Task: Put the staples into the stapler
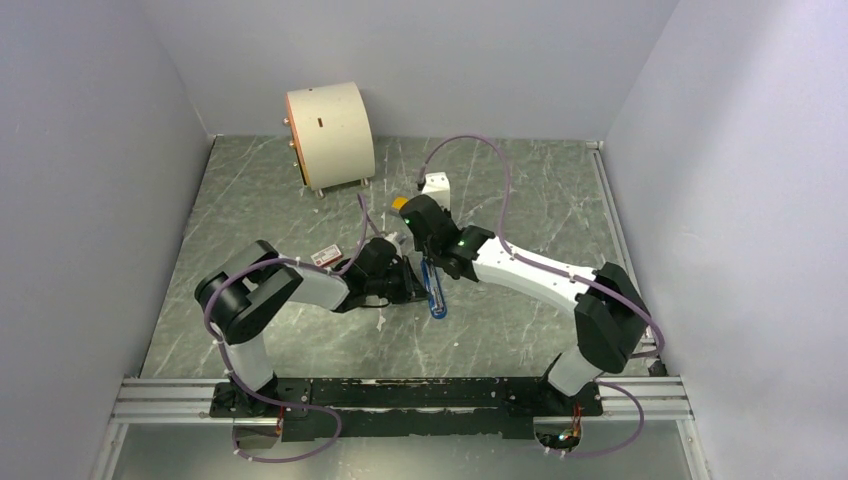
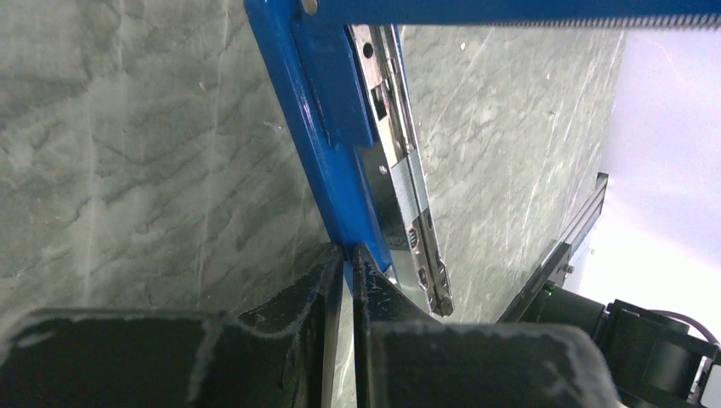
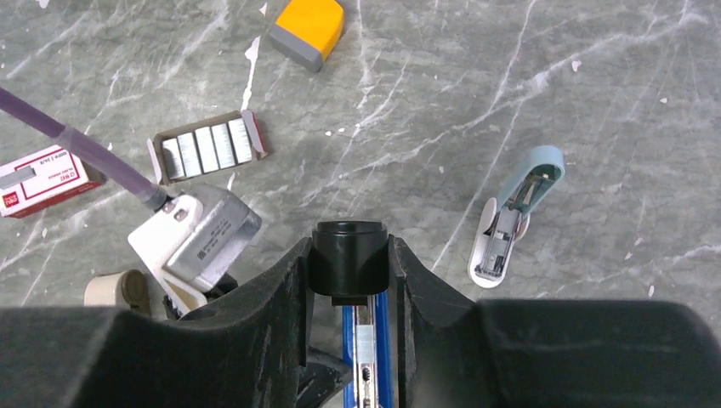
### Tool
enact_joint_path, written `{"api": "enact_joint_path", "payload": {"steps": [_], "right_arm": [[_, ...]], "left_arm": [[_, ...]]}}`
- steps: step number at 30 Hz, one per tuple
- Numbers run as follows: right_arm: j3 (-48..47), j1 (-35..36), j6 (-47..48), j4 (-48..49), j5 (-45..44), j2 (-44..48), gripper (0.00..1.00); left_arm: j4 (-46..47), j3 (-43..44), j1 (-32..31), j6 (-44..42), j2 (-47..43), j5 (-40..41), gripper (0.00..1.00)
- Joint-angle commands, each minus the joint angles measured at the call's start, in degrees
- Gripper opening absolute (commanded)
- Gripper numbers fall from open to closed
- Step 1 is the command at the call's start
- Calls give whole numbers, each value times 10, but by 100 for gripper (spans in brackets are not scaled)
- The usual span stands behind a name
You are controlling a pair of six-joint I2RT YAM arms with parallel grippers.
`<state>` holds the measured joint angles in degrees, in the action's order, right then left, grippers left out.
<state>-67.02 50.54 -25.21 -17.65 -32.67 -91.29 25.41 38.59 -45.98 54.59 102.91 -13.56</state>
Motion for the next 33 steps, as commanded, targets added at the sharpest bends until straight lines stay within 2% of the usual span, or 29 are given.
{"api": "enact_joint_path", "payload": {"steps": [1,8,13,18,33], "right_arm": [[34,14,-55,9,26,22,25],[55,29,-36,0,26,26,25],[87,37,-39,19,23,42,25],[143,47,-27,81,18,88,24],[211,57,-50,116,9,108,24]], "left_arm": [[-132,-14,-5,-34,62,92,14],[-152,0,-5,-43,68,97,14],[-151,4,-5,-47,75,93,14],[-142,0,-5,-45,85,85,14],[-154,9,-5,-48,100,99,13]]}}
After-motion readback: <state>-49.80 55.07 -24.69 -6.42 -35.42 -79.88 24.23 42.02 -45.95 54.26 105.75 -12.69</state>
